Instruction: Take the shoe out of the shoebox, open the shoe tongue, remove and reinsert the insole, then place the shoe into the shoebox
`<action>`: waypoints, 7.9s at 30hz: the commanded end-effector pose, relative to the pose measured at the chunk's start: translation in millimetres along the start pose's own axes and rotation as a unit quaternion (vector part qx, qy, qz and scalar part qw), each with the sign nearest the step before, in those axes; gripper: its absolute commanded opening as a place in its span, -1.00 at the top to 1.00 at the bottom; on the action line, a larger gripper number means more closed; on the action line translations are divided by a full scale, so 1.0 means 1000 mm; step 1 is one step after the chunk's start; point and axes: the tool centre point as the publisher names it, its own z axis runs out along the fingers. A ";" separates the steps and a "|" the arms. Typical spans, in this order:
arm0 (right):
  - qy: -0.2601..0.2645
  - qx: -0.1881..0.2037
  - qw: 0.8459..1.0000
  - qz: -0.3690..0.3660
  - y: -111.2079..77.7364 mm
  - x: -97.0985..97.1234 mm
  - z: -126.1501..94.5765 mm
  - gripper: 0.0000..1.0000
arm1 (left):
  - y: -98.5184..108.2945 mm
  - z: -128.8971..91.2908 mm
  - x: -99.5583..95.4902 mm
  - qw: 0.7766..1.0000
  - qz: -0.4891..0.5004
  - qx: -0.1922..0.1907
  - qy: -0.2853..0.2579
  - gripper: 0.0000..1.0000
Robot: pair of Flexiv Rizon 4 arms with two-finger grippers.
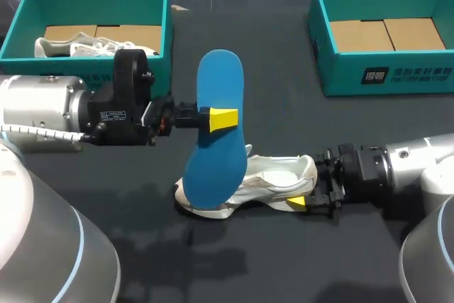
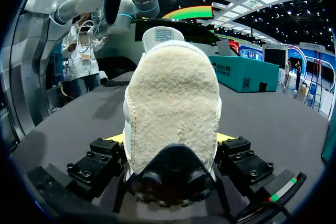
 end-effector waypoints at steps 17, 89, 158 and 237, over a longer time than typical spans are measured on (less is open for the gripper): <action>-0.024 0.082 0.996 0.011 0.001 -0.001 -0.021 -1.00 | 0.002 -0.003 0.004 1.000 0.000 0.000 -0.002 1.00; 0.011 0.496 0.862 0.101 0.081 -0.006 -0.063 -1.00 | 0.002 -0.003 0.004 1.000 0.000 0.000 -0.002 1.00; 0.050 0.558 0.825 0.079 0.018 -0.035 0.044 -0.02 | 0.002 -0.003 0.004 1.000 0.000 0.000 -0.002 1.00; -0.191 0.421 0.791 0.401 0.053 -0.008 0.016 1.00 | 0.002 -0.003 0.004 1.000 0.000 0.000 -0.002 1.00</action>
